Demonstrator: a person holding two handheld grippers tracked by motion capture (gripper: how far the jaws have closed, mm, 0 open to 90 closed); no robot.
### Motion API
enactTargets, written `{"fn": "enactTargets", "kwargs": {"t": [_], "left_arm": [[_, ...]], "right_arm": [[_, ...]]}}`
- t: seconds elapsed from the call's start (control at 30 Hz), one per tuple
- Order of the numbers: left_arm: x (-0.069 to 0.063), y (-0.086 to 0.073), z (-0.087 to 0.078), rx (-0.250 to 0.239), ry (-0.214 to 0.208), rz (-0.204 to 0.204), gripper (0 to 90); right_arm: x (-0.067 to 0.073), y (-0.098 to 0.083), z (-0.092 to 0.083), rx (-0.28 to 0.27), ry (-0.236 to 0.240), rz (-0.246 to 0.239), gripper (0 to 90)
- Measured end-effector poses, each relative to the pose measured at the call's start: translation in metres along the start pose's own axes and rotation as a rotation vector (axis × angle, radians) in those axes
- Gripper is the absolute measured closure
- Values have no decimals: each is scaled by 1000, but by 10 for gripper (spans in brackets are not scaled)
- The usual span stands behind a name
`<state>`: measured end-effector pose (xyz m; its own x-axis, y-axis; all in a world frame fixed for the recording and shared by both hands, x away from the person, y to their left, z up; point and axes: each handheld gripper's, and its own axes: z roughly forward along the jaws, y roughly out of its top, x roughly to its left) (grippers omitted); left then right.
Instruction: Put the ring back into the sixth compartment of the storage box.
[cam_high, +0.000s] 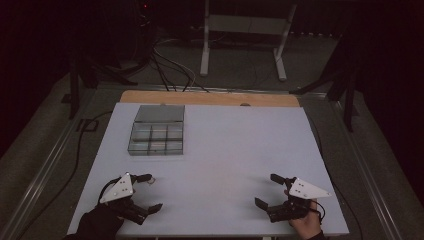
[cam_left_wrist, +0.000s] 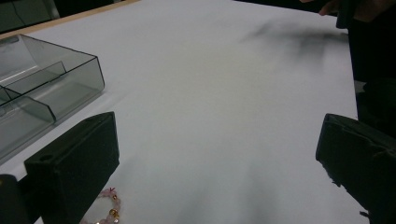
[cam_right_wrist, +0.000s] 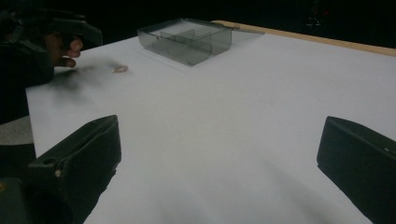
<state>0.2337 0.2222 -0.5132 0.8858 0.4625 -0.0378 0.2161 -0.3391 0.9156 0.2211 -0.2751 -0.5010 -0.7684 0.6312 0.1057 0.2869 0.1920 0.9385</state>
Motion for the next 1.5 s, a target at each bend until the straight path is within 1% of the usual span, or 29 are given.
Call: {"fn": "enactTargets", "kwargs": {"t": [0.13,0.27,0.37,0.5,0.57,0.67,0.73,0.9,0.93,0.97,1.03,1.17,1.33,1.37,1.5], "left_arm": [[0,1,1,1,-1,-6,5],[0,1,0,4,6,-12,5],[2,0,1,14,9,-21,5],[1,0,0,7,-4,-18,4],[0,1,0,6,-10,-11,5],[-1,1,1,21,-32,-9,5],[-3,2,0,22,-40,-7,5],[-7,7,-1,17,-57,5,5],[-7,9,-2,11,-73,3,5],[-7,10,-2,14,-78,2,5],[-6,12,-2,13,-81,-4,5],[-5,16,-3,4,-87,-5,5],[-7,24,-3,-11,-94,6,5],[-8,26,-3,-10,-92,6,5],[-6,33,-4,-34,-85,2,5]], "right_arm": [[0,-1,0,12,0,-9,0],[-1,-1,0,11,-2,-6,0],[0,-1,0,10,-14,-10,0],[0,0,-1,8,-18,-9,0],[1,0,0,12,-9,-10,0],[3,1,1,17,-9,-16,0],[4,1,2,15,-10,-17,0],[6,2,2,10,-1,-13,0],[7,3,2,1,5,-13,0],[8,3,2,1,6,-12,0],[7,3,2,0,9,-10,0],[7,3,2,0,18,-4,0],[7,4,2,-6,22,4,0],[7,4,2,-7,22,5,0],[7,4,2,-9,21,8,0]]}}
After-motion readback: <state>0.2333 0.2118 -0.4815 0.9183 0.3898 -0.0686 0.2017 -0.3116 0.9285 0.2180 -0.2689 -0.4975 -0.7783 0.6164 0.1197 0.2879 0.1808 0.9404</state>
